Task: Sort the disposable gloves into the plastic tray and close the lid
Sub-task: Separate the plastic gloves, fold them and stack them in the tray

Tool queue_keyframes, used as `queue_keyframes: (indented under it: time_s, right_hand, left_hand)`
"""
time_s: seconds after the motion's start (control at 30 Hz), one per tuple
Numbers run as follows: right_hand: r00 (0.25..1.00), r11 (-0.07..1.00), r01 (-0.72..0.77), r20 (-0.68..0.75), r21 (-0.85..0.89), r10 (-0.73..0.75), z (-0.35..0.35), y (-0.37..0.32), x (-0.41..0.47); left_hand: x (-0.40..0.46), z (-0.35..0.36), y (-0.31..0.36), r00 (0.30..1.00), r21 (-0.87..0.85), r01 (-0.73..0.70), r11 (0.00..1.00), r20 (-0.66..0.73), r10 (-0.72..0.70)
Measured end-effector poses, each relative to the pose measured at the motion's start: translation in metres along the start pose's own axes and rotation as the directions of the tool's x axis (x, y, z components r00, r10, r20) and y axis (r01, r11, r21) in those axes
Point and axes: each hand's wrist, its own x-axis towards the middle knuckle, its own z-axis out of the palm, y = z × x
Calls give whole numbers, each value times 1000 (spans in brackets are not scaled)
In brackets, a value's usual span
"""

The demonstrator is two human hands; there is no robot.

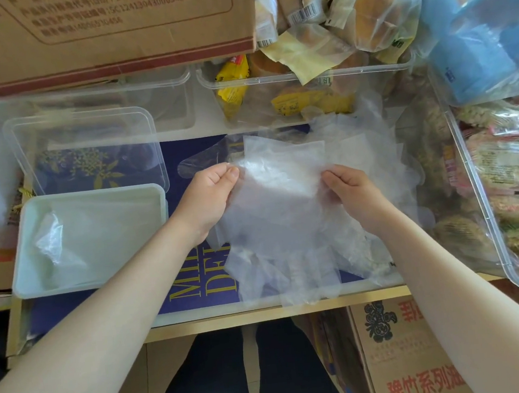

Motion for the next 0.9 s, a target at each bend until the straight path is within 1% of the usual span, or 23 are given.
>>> queue_keyframes:
  time_s: [0.17, 0.23, 0.27, 0.33, 0.4, 0.43, 0.47, 0.53, 0.6, 0.7, 0.77, 0.83, 0.9]
  right_hand:
    - [998, 998, 25, 53, -57, -22, -10, 2, 1]
    - [996, 992, 45, 78, -121, -36, -7, -1, 0]
    - [997, 987, 56, 61, -148, -48, -5, -2, 1]
    - [995, 989, 64, -73, -136, -75, 0, -3, 5]
    - [973, 998, 67, -220, -5, -66, 3, -8, 9]
    - [961, 995, 87, -267, 49, -71, 4, -10, 10]
    - [949, 991, 114, -301, 62, -91, 6, -12, 11]
    - [930, 984, 178, -330, 17, -163, 9, -17, 10]
    - [917, 971, 240, -324, -15, -232, 13, -24, 8]
    - [923, 945, 315, -263, 90, -283, 7, -29, 4]
    - [938, 942, 306, -212, 135, -274, 2, -28, 3]
    - [951, 953, 283, -166, 113, -262, 4, -27, 3]
    - [961, 965, 255, -129, 63, -246, 11, -25, 4]
  left_hand:
    - [2, 0, 7, 999, 42, -17, 999, -36, 19]
    - [6, -1, 7, 1000, 40, -14, 999, -9, 15]
    - [8, -1, 8, 1000, 40, -8, 999, 4, 8]
    - [11, 0, 10, 1000, 38, -2, 999, 12, 1]
    - [14, 2, 11, 1000, 44, -6, 999, 0, 6]
    - [14, 2, 12, 1000, 48, -7, 999, -8, 8]
    - [14, 2, 12, 1000, 51, -11, 999, -15, 11]
    - [15, 1, 12, 1000, 46, -18, 999, -20, 19]
    - [15, 0, 11, 1000, 41, -28, 999, -10, 28]
    - [17, -3, 11, 999, 5, -38, 999, -18, 38]
    - [20, -6, 10, 999, 7, -23, 1000, -27, 23]
    - [22, -6, 10, 1000, -41, 20, 999, 10, -20]
    - [22, -4, 10, 996, -128, 64, 990, 63, -56]
